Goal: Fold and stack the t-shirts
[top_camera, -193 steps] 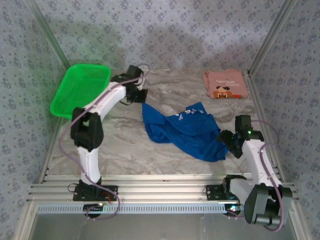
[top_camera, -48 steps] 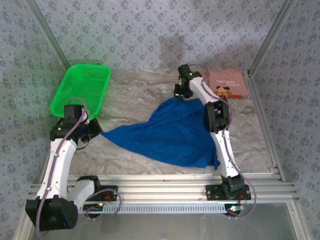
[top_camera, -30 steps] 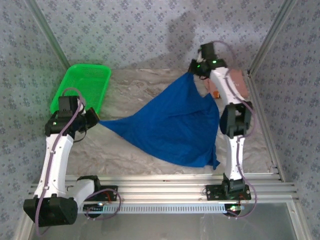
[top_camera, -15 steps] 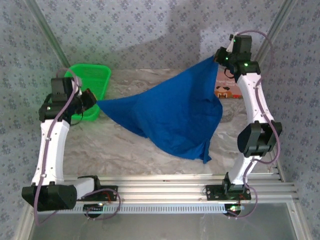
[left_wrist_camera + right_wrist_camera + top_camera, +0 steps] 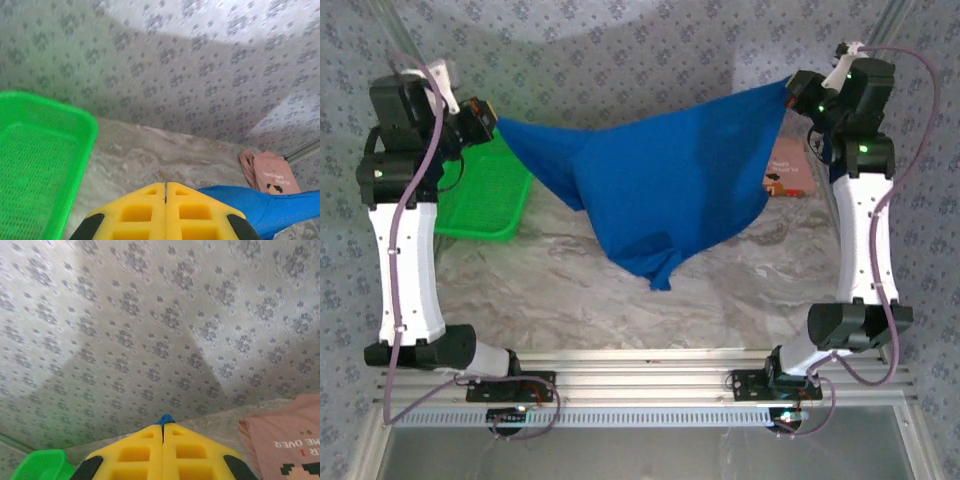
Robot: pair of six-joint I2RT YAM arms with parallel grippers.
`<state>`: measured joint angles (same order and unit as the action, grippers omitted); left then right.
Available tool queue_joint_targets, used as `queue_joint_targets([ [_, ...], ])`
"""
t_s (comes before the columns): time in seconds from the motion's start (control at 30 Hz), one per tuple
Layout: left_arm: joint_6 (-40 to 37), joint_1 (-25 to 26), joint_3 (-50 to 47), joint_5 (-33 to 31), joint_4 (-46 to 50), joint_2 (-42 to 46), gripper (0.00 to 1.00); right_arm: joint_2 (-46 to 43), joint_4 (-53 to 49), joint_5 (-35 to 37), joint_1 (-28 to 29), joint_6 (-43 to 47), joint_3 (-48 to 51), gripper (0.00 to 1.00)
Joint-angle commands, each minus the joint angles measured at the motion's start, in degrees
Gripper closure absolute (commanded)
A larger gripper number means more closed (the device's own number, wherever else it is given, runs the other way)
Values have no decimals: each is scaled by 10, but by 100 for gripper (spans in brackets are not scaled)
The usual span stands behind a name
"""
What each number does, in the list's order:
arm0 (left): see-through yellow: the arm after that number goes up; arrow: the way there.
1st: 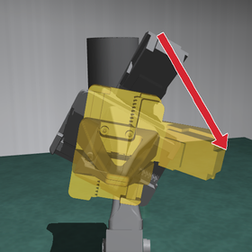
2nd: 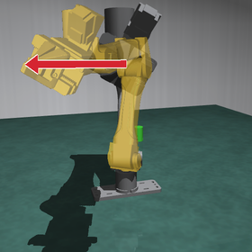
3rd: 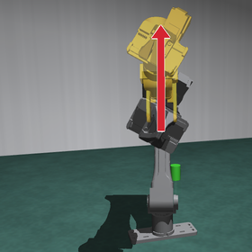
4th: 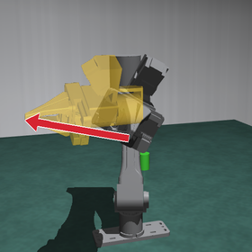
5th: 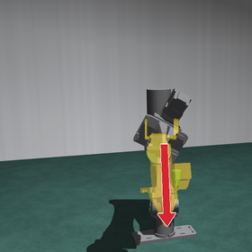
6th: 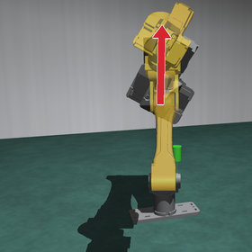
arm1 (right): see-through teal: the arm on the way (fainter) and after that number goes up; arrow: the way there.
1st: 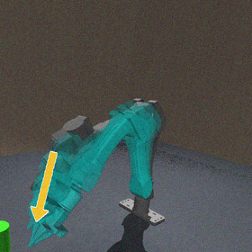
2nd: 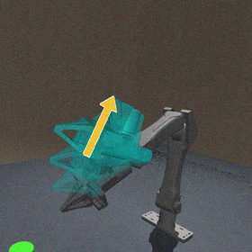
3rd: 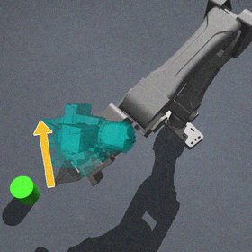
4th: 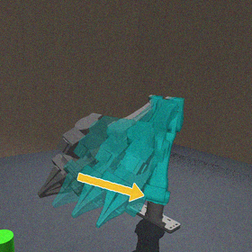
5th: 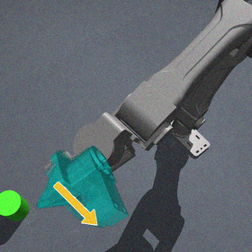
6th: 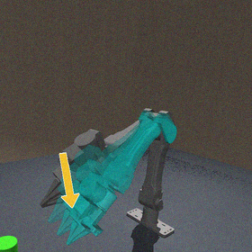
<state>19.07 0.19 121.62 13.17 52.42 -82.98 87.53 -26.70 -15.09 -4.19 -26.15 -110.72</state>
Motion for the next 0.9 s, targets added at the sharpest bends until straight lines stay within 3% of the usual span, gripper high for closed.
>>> queue_joint_targets([
  [0.0,-45,11,100,-9,37,-19,100,-42,-12,-42,-12,-23,-8,100],
  [0.27,-69,43,224,5,56,-38,100,-145,-48,-101,-48,-70,36,100],
  [0.53,-111,50,207,-29,62,-28,100,-221,-107,-117,-93,-64,96,100],
  [0.73,-102,50,172,14,20,-41,100,-208,-118,-97,-106,-52,95,100],
  [0.87,-97,50,192,82,29,-83,100,-190,-126,-80,-112,-50,112,100],
])
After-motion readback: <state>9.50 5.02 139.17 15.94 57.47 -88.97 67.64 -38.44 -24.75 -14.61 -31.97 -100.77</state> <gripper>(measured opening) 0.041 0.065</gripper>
